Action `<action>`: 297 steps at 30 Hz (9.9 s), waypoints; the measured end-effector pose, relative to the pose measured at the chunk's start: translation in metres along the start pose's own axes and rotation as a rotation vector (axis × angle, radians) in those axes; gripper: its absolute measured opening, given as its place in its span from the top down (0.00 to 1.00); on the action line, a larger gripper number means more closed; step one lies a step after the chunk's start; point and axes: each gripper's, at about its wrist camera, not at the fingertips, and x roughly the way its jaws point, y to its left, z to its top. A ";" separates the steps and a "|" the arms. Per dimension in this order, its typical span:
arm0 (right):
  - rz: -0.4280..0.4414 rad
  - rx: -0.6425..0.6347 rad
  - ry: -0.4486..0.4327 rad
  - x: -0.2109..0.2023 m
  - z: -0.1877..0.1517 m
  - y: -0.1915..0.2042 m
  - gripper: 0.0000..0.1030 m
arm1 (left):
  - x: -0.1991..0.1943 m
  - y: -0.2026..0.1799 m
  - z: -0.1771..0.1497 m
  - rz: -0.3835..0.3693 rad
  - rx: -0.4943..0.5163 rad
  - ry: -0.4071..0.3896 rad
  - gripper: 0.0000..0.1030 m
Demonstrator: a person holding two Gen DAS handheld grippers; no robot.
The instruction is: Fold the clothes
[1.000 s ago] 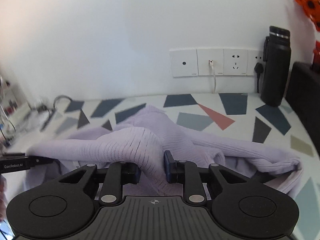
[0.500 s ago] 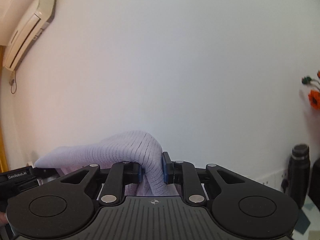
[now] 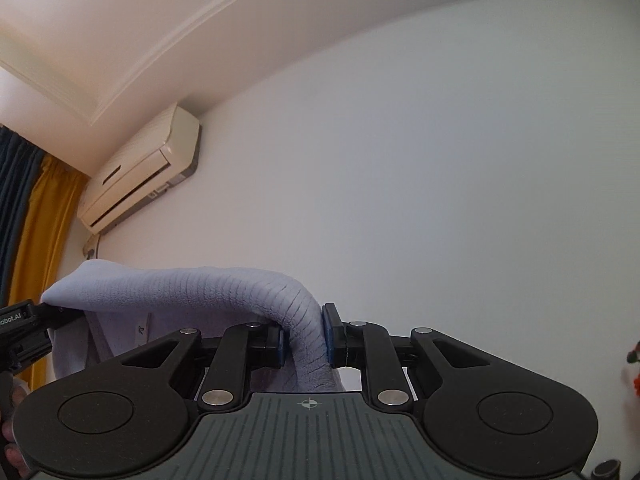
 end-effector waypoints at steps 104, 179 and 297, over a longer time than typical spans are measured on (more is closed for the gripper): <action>-0.422 -0.319 1.097 0.094 -0.495 -0.122 0.58 | 0.044 0.094 -0.574 0.337 -0.026 1.160 0.79; -0.295 -0.189 1.304 0.004 -0.464 -0.069 0.96 | -0.149 0.113 -0.442 0.410 -0.248 1.401 0.64; -0.093 0.532 1.381 0.157 -0.531 -0.120 0.86 | -0.082 0.199 -0.463 0.039 0.018 1.537 0.99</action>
